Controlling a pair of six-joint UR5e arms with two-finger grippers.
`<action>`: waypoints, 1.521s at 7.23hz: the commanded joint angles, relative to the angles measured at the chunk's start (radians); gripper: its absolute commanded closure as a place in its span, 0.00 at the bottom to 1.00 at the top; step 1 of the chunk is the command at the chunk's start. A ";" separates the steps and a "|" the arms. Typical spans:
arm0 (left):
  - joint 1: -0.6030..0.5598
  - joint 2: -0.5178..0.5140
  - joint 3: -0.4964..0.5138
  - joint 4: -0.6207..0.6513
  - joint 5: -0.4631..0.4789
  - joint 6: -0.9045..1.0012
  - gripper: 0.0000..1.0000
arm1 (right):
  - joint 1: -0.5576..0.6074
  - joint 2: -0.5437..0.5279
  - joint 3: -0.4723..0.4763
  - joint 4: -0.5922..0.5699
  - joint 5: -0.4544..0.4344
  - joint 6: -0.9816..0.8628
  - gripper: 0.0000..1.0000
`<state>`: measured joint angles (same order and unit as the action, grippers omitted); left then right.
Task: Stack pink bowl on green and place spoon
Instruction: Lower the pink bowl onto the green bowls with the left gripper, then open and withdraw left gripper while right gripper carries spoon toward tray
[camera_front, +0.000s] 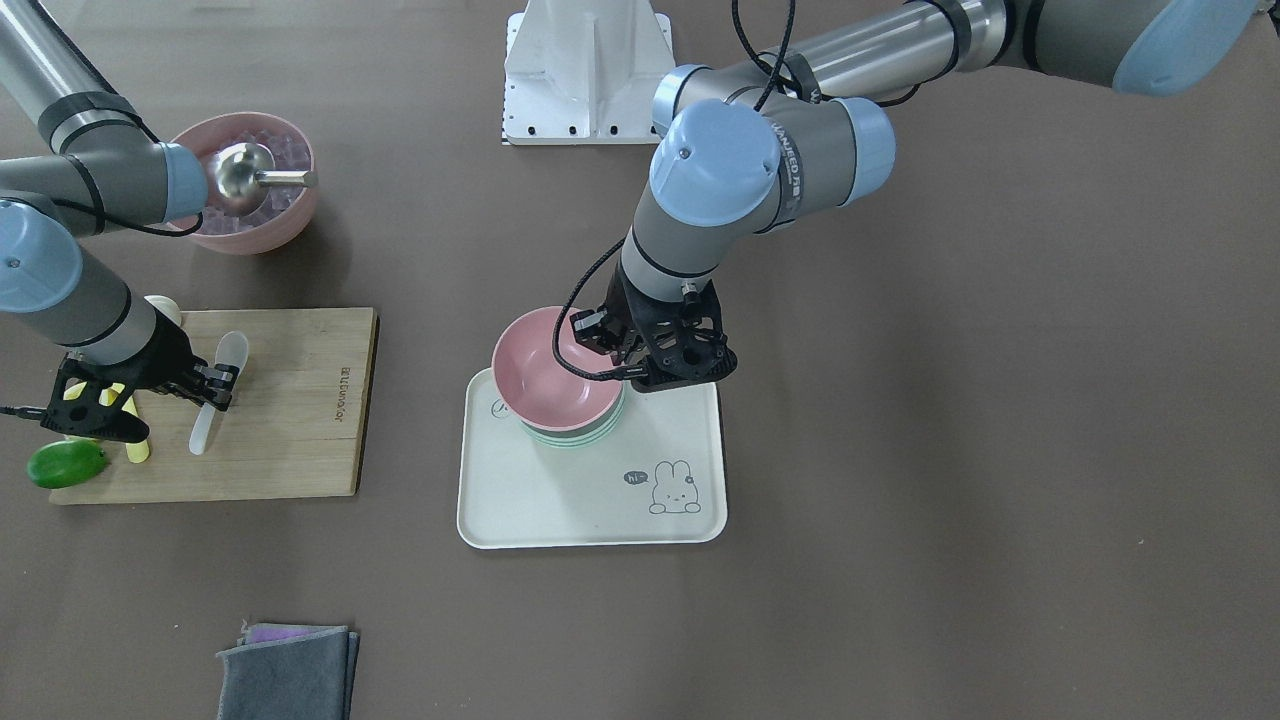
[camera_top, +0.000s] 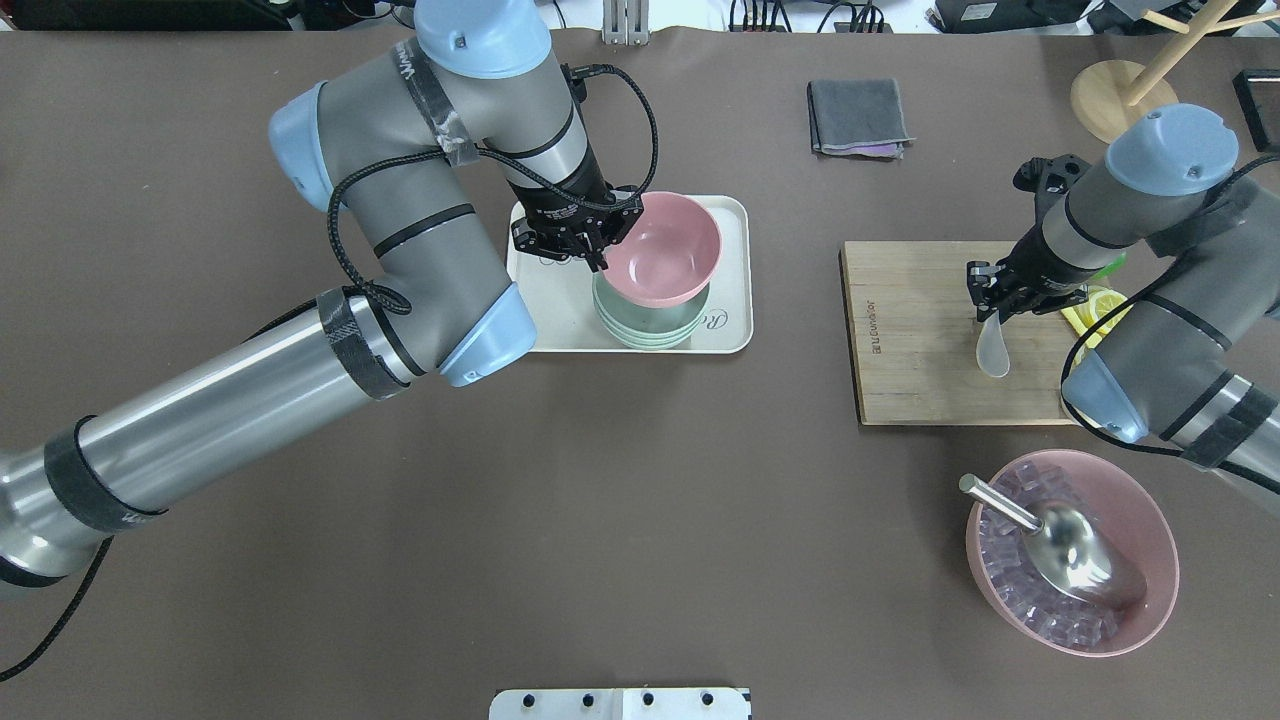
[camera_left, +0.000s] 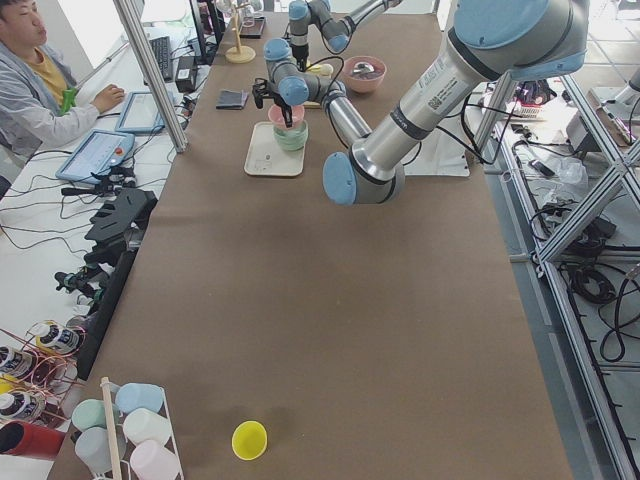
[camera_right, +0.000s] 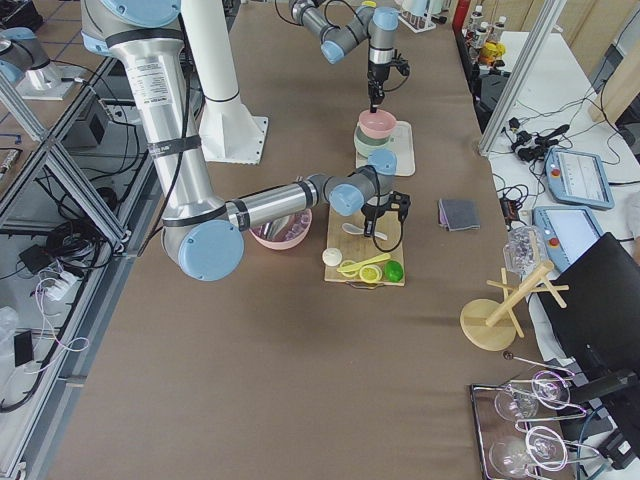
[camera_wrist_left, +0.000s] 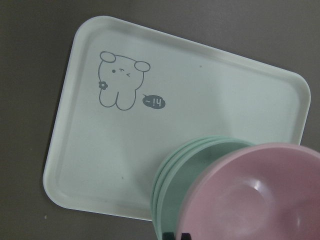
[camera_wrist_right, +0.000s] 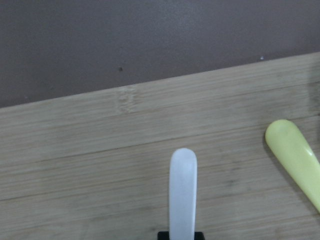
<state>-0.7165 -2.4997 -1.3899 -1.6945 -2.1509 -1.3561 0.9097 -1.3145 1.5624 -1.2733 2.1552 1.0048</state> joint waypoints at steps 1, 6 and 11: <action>0.002 -0.013 0.018 -0.016 0.000 -0.008 0.94 | 0.000 0.003 0.001 0.000 0.000 0.000 1.00; -0.101 0.430 -0.414 -0.062 -0.022 0.238 0.02 | -0.018 0.200 0.050 -0.087 -0.021 0.125 1.00; -0.222 0.792 -0.575 -0.071 -0.049 0.462 0.02 | -0.196 0.588 -0.083 -0.169 -0.187 0.647 1.00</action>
<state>-0.9321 -1.7314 -1.9646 -1.7655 -2.1994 -0.9112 0.7487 -0.8065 1.5320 -1.4280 2.0066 1.5791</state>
